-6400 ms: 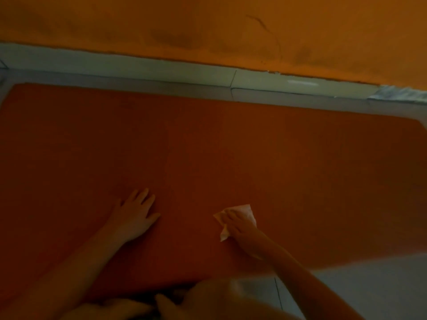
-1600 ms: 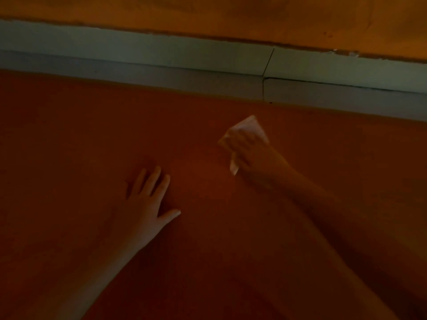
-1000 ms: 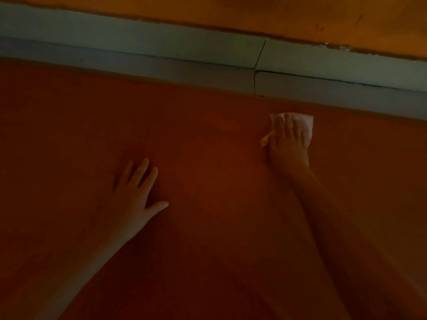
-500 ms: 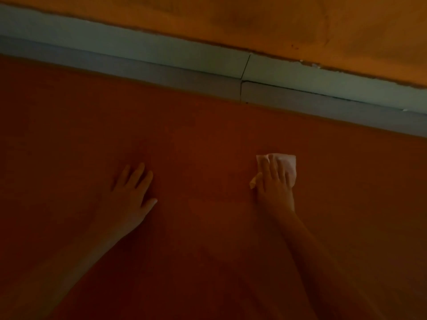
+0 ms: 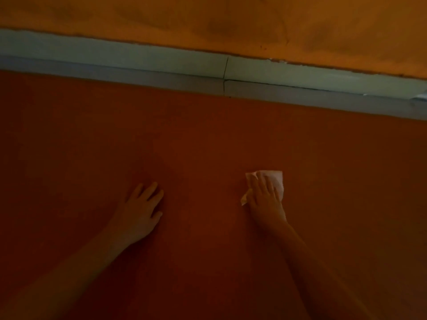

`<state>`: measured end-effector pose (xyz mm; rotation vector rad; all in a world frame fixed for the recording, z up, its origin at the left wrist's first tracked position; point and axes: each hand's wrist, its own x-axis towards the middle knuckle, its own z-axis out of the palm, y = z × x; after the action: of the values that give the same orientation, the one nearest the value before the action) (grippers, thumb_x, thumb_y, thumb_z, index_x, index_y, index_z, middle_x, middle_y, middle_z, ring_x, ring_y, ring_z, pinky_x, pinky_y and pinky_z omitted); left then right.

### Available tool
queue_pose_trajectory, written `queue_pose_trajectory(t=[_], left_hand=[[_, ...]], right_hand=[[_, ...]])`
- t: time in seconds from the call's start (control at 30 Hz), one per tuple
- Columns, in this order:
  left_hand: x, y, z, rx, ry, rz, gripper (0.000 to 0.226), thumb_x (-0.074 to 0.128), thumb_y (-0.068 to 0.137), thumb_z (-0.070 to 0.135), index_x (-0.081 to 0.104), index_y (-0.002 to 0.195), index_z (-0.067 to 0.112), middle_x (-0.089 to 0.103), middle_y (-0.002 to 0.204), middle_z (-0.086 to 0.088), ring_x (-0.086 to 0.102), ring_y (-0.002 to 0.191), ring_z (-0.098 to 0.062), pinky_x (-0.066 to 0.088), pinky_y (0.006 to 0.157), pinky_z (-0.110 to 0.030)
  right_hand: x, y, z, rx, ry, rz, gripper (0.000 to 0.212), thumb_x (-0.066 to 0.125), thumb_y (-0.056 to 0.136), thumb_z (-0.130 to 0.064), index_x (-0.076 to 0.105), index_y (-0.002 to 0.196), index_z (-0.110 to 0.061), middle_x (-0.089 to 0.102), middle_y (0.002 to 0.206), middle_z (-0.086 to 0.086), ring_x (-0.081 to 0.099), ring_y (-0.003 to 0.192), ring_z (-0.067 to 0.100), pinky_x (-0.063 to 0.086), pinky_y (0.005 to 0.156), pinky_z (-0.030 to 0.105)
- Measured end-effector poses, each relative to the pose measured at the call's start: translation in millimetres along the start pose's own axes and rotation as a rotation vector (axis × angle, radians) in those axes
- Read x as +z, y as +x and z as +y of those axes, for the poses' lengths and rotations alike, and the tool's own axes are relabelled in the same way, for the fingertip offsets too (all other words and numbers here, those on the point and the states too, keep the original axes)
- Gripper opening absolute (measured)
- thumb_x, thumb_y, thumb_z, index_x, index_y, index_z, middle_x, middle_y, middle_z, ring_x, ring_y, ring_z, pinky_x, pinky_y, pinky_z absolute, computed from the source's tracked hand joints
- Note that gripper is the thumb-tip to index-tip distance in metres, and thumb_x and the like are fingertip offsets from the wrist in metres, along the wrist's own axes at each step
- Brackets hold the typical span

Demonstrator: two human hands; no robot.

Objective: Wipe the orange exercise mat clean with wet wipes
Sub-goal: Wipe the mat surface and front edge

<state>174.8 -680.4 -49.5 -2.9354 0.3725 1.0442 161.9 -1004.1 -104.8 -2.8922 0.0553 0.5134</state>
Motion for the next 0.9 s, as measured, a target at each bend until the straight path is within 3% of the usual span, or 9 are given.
queue_pose_trajectory(t=[0.1, 0.23, 0.33, 0.43, 0.57, 0.67, 0.73, 0.83, 0.9], left_hand=[[-1, -9, 6, 0.014, -0.018, -0.02, 0.064, 0.029, 0.1, 0.054, 0.007, 0.155, 0.03, -0.013, 0.161, 0.004, -0.009, 0.148, -0.026, 0.0, 0.119, -0.051], [1, -20, 23, 0.105, -0.044, -0.1, 0.069, 0.031, 0.095, 0.063, 0.012, 0.154, 0.031, -0.011, 0.161, 0.004, -0.009, 0.148, -0.028, -0.002, 0.118, -0.054], [9, -37, 36, 0.161, -0.092, -0.124, 0.073, 0.033, 0.094, 0.065, 0.009, 0.154, 0.031, -0.013, 0.161, 0.005, -0.013, 0.147, -0.027, -0.004, 0.117, -0.053], [20, -41, 41, 0.149, -0.103, -0.097, 0.075, 0.034, 0.094, 0.064, 0.006, 0.155, 0.031, -0.013, 0.161, 0.004, -0.013, 0.148, -0.027, -0.003, 0.118, -0.054], [25, -48, 43, 0.133, -0.13, -0.084, 0.073, 0.031, 0.096, 0.063, 0.004, 0.155, 0.029, -0.011, 0.161, 0.003, -0.01, 0.148, -0.026, -0.001, 0.118, -0.056], [21, -48, 43, 0.128, -0.132, -0.085, 0.072, 0.032, 0.096, 0.061, 0.004, 0.155, 0.029, -0.01, 0.162, 0.003, -0.008, 0.148, -0.027, 0.001, 0.118, -0.057], [19, -48, 45, 0.115, -0.125, -0.094, 0.071, 0.033, 0.097, 0.06, 0.005, 0.155, 0.029, -0.01, 0.162, 0.004, -0.007, 0.148, -0.027, 0.003, 0.118, -0.057], [20, -46, 54, 0.065, -0.111, -0.061, 0.069, 0.032, 0.097, 0.059, 0.011, 0.154, 0.026, -0.004, 0.162, 0.001, -0.003, 0.148, -0.029, 0.006, 0.117, -0.059], [19, -43, 66, 0.026, -0.133, 0.009, 0.07, 0.032, 0.096, 0.06, 0.019, 0.152, 0.02, 0.003, 0.162, -0.003, 0.001, 0.148, -0.029, 0.008, 0.117, -0.058]], right_hand=[[7, -26, -41, -0.056, 0.046, -0.073, 0.055, 0.009, 0.101, -0.033, -0.005, 0.153, -0.025, -0.012, 0.16, 0.001, -0.022, 0.144, 0.023, -0.016, 0.114, 0.045], [5, -58, -67, -0.228, 0.121, -0.187, 0.051, 0.022, 0.105, -0.03, 0.005, 0.153, -0.032, -0.009, 0.159, -0.007, -0.022, 0.142, 0.015, -0.014, 0.113, 0.042], [-5, -79, -51, -0.153, 0.065, -0.213, 0.05, 0.02, 0.106, -0.03, 0.007, 0.154, -0.027, -0.004, 0.161, -0.002, -0.013, 0.147, 0.019, -0.007, 0.116, 0.043], [0, -102, -38, -0.008, -0.045, -0.176, 0.054, 0.005, 0.102, -0.033, 0.001, 0.154, -0.019, -0.005, 0.162, 0.004, -0.018, 0.145, 0.02, -0.011, 0.115, 0.043], [-11, -131, -44, 0.008, 0.181, -0.287, 0.049, 0.022, 0.106, -0.029, 0.009, 0.153, -0.024, 0.0, 0.161, 0.0, -0.009, 0.147, 0.02, -0.006, 0.117, 0.044], [-23, -132, -29, -0.024, 0.261, -0.301, 0.055, 0.027, 0.101, -0.046, 0.027, 0.151, -0.023, 0.017, 0.159, 0.001, 0.007, 0.148, 0.021, 0.008, 0.119, 0.053], [-29, -130, -12, -0.036, 0.245, -0.291, 0.061, 0.028, 0.096, -0.053, 0.034, 0.148, -0.022, 0.027, 0.156, 0.002, 0.014, 0.147, 0.02, 0.012, 0.118, 0.051], [-33, -133, 14, -0.103, 0.159, -0.22, 0.046, 0.034, 0.104, -0.031, 0.033, 0.148, -0.021, 0.024, 0.157, 0.001, 0.013, 0.146, 0.02, 0.006, 0.119, 0.037], [-32, -139, 24, -0.063, 0.15, -0.242, 0.047, 0.029, 0.106, -0.031, 0.021, 0.152, -0.024, 0.011, 0.16, -0.001, 0.003, 0.148, 0.019, 0.004, 0.118, 0.041]])
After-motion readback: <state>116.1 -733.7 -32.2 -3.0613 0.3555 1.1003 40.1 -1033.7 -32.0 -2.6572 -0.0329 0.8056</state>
